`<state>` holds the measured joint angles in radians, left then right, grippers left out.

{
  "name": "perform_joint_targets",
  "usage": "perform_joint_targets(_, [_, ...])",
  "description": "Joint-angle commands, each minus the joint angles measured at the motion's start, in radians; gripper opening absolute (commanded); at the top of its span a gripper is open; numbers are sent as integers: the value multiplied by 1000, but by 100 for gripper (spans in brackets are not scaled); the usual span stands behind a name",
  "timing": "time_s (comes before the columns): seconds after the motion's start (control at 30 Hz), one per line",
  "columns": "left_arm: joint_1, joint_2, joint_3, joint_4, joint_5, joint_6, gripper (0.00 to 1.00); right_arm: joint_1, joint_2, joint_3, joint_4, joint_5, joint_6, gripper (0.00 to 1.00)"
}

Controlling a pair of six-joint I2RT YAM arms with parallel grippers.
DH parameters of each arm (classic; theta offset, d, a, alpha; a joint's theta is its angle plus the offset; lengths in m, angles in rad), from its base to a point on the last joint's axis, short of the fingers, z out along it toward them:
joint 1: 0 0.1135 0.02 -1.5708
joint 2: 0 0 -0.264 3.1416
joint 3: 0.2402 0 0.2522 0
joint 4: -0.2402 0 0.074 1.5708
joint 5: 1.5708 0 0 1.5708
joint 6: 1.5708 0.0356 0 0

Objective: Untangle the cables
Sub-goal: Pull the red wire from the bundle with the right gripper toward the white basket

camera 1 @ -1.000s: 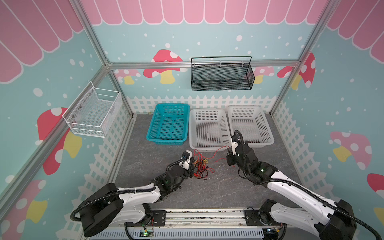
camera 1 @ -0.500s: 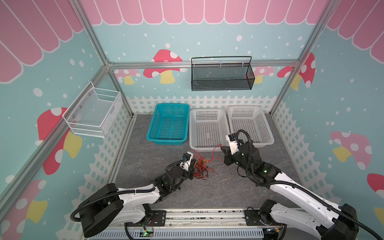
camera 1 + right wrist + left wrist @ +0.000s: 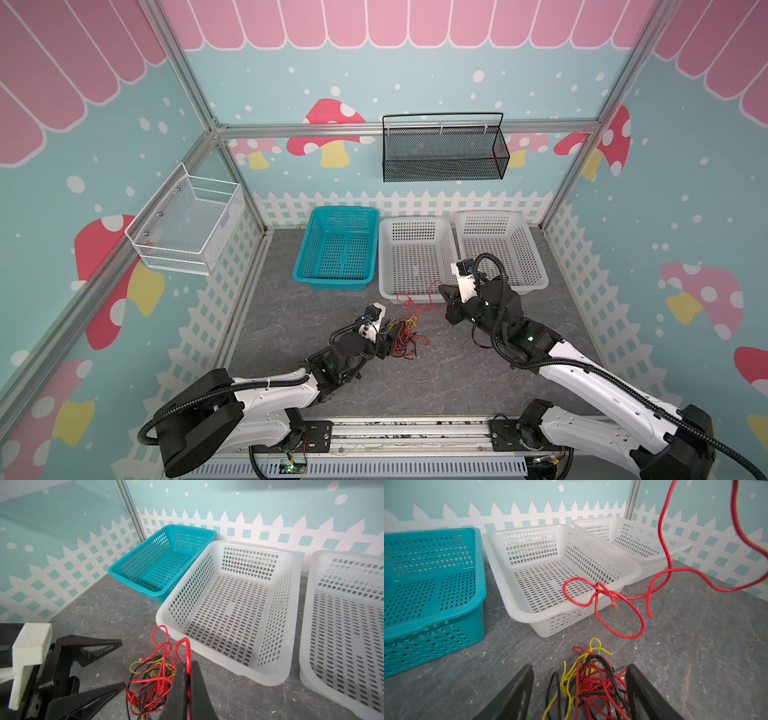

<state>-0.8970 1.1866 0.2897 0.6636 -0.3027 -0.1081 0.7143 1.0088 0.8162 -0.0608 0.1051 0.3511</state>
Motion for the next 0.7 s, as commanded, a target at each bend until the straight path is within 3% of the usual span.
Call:
perform_joint_targets(0.0, [6, -22, -23, 3, -11, 5, 73, -3, -17, 62, 19, 71, -9, 0])
perform_joint_targets(0.4, [6, -24, -30, -12, -58, -11, 76, -44, 30, 187, -8, 375, -59, 0])
perform_joint_targets(0.67, [6, -39, -36, -25, -64, -15, 78, -297, 115, 224, -31, 286, -63, 0])
